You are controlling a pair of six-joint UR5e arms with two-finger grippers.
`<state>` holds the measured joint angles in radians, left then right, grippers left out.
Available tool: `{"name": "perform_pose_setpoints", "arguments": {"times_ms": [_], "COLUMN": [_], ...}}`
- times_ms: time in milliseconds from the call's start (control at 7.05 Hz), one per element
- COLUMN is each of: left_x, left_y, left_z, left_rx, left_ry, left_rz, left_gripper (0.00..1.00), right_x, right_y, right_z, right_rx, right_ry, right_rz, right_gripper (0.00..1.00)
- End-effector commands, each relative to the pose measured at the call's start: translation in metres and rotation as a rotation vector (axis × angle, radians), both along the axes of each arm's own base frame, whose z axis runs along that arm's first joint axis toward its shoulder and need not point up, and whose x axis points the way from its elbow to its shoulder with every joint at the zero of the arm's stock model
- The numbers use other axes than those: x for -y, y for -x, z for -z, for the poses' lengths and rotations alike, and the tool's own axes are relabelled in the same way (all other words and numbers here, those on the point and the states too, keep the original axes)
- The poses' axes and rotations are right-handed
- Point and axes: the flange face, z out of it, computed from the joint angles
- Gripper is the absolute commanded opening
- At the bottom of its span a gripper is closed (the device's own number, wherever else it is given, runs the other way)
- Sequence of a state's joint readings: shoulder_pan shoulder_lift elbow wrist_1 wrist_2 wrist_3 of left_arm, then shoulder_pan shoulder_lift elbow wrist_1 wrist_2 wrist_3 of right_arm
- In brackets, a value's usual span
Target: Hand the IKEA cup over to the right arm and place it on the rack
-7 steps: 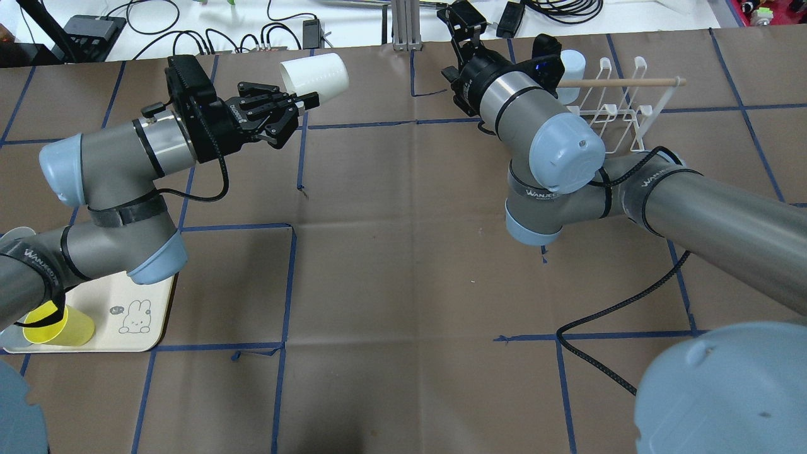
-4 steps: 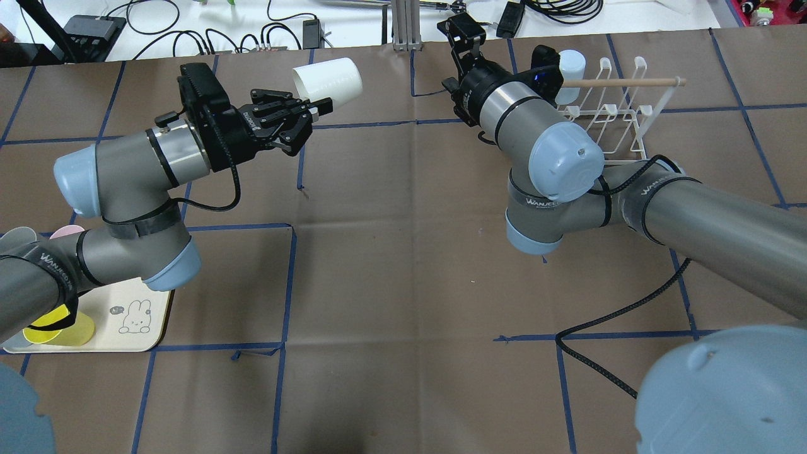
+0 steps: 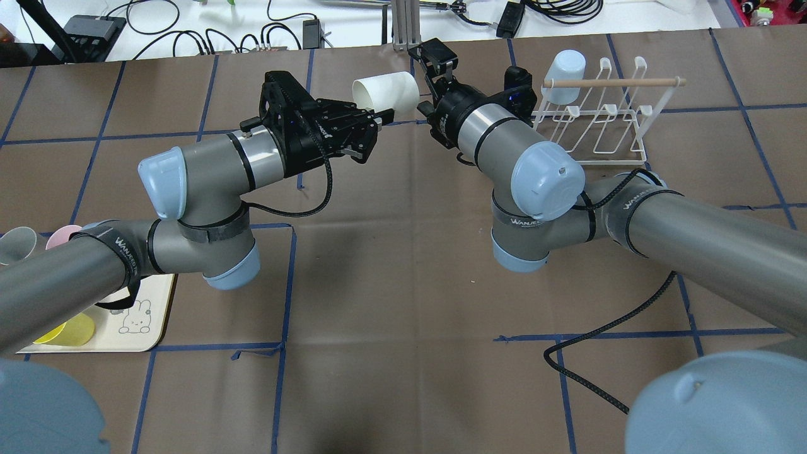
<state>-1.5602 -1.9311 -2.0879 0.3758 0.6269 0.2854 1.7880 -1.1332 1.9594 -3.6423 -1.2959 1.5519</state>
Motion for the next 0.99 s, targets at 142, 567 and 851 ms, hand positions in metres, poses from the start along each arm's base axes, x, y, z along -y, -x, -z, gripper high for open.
{"name": "perform_pose_setpoints", "arguments": {"times_ms": [142,567,851], "left_x": [0.001,0.001,0.001], "left_y": [-0.004,-0.003,-0.003], "left_z": [-0.002,-0.002,-0.003], "left_rx": [-0.018,-0.025,-0.031], "left_ry": [-0.001,-0.009,-0.011], "left_rz": [-0.016,-0.018,-0.023], "left_gripper": [0.09,0.09,0.09], "right_x": [-0.001,-0.003,-0.004], "right_y": [-0.001,-0.007,-0.014], "right_z": [0.005,0.002,-0.001], "right_rx": [0.002,0.010,0.013], "right_ry": [-0.012,-0.007,0.002], "right_rz": [-0.004,-0.012,-0.024], "right_gripper": [0.99,0.99,0.99]}}
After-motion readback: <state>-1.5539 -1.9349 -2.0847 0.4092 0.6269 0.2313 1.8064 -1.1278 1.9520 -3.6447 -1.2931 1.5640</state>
